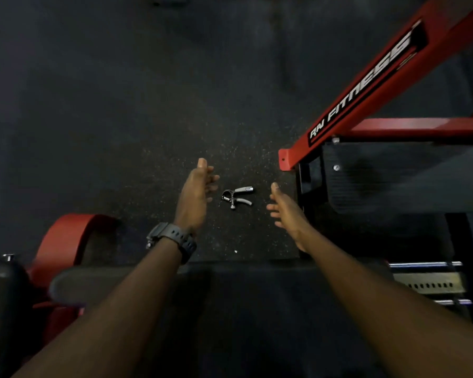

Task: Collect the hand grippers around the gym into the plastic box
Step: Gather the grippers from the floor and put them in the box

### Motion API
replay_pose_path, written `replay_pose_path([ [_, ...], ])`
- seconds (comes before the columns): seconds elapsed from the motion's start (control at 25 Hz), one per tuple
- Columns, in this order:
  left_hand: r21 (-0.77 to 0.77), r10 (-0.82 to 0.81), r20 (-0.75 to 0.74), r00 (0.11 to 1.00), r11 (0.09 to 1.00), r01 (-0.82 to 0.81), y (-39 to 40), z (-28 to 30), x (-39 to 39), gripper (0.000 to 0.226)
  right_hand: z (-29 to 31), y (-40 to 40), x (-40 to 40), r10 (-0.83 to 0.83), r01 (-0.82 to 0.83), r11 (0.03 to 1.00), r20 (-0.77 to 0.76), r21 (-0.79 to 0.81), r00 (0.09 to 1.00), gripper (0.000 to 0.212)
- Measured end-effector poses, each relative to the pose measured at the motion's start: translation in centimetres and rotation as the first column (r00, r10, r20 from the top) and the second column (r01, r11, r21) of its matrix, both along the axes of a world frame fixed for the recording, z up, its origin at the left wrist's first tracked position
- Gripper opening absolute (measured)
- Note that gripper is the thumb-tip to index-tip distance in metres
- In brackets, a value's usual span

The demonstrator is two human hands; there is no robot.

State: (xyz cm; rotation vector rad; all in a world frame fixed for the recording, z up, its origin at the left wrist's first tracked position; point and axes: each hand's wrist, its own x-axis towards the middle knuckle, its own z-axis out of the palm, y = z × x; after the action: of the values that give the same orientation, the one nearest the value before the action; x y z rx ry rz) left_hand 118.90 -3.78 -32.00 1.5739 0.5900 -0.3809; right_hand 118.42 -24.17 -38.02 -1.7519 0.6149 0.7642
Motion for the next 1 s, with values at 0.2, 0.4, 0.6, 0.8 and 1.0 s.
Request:
replay_pose_path([
  [0.2, 0.005, -0.024, 0.025, 0.999, 1.0, 0.023, -1.8, -9.9, 5.3, 0.07, -9.1, -0.6, 3.5, 0.059, -0.059, 0.998, 0.002, -0.033, 0.998, 0.063],
  [0.4, 0.098, -0.153, 0.057, 0.987, 0.984, 0.147, -3.1, -21.0, 9.4, 0.073, -18.5, 0.3, 7.1, 0.215, -0.206, 0.968, 0.047, -0.14, 0.976, 0.054],
  [0.6, 0.156, -0.182, -0.035, 0.983, 0.97, 0.185, -2.3, -30.8, 10.7, 0.095, -29.9, 3.0, 10.5, 0.468, -0.418, 0.84, 0.071, -0.346, 0.881, 0.071],
  [0.8, 0.186, -0.192, -0.144, 0.971, 0.958, 0.217, -1.9, -38.8, 10.3, 0.103, -40.2, 3.7, 10.8, 0.871, -0.684, 0.358, -0.037, -0.635, 0.49, 0.069],
  [1.0, 0.203, -0.237, -0.147, 0.96, 0.943, 0.264, -0.8, -43.0, 9.0, 0.085, -45.2, 3.1, 9.5, 0.924, -0.69, 0.191, -0.109, -0.698, 0.366, 0.045],
])
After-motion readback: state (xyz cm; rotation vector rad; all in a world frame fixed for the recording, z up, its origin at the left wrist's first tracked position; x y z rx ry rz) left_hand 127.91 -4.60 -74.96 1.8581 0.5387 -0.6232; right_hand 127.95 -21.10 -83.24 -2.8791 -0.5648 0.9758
